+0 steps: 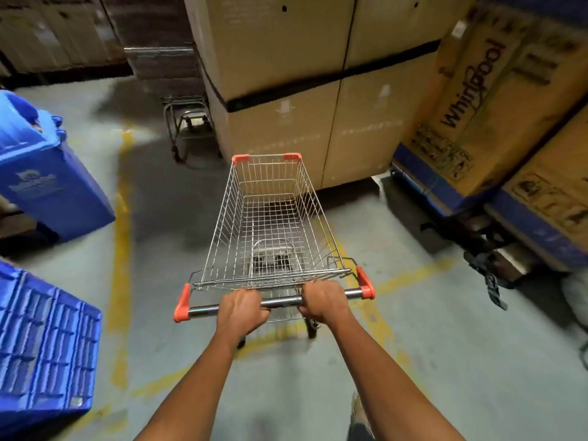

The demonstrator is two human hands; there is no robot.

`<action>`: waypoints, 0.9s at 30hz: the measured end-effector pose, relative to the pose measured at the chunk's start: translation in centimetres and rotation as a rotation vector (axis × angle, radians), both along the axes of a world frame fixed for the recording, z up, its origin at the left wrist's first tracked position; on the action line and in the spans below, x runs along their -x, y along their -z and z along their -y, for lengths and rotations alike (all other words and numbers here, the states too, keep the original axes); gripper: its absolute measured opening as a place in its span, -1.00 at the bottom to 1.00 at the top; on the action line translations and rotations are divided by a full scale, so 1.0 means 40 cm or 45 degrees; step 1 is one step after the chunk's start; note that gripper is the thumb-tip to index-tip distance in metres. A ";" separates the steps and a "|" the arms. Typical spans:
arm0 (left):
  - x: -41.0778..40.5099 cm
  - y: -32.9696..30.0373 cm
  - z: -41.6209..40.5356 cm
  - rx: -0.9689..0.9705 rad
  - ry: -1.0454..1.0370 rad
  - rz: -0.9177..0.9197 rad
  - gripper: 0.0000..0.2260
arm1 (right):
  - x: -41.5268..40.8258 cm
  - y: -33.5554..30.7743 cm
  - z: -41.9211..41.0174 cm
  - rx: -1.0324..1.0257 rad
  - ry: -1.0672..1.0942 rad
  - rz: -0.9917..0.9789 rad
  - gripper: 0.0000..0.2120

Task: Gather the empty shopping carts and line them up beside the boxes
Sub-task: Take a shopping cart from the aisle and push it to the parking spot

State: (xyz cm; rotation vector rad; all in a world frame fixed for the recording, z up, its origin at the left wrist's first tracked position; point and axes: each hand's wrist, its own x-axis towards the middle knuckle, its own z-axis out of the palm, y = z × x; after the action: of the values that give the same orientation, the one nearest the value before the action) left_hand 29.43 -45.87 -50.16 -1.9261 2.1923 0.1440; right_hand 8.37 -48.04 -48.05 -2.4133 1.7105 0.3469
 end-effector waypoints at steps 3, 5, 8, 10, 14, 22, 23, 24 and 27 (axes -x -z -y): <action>-0.008 0.001 -0.042 0.007 0.124 -0.020 -0.85 | -0.008 -0.003 -0.098 -0.014 0.133 0.004 -0.72; -0.002 0.004 -0.069 0.001 0.188 -0.008 -0.81 | -0.004 -0.007 -0.163 -0.025 0.229 0.020 -0.73; 0.016 0.017 -0.106 0.020 0.292 0.008 -0.69 | 0.011 -0.009 -0.255 -0.004 0.338 0.037 -0.75; 0.035 0.023 -0.128 0.046 0.377 0.044 -0.68 | 0.022 -0.005 -0.310 0.017 0.408 0.047 -0.76; 0.080 0.026 -0.156 0.034 0.482 0.106 -0.71 | 0.042 0.002 -0.402 0.020 0.545 0.066 -0.80; 0.233 0.014 -0.219 0.016 0.771 0.106 -0.71 | 0.139 0.002 -0.567 0.025 0.825 0.066 -0.82; 0.258 0.011 -0.230 0.016 0.802 0.098 -0.71 | 0.156 0.002 -0.589 0.034 0.857 0.066 -0.82; 0.283 0.010 -0.242 0.019 0.833 0.095 -0.71 | 0.175 0.002 -0.610 0.039 0.890 0.068 -0.82; 0.359 0.007 -0.281 0.034 0.921 0.064 -0.69 | 0.233 -0.001 -0.669 0.025 0.981 0.057 -0.80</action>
State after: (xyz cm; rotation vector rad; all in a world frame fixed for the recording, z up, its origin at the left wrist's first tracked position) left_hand 15.07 -34.64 -50.46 -1.0206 2.6942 -0.0543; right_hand -0.95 -21.29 -47.99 -1.5637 2.4290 0.1573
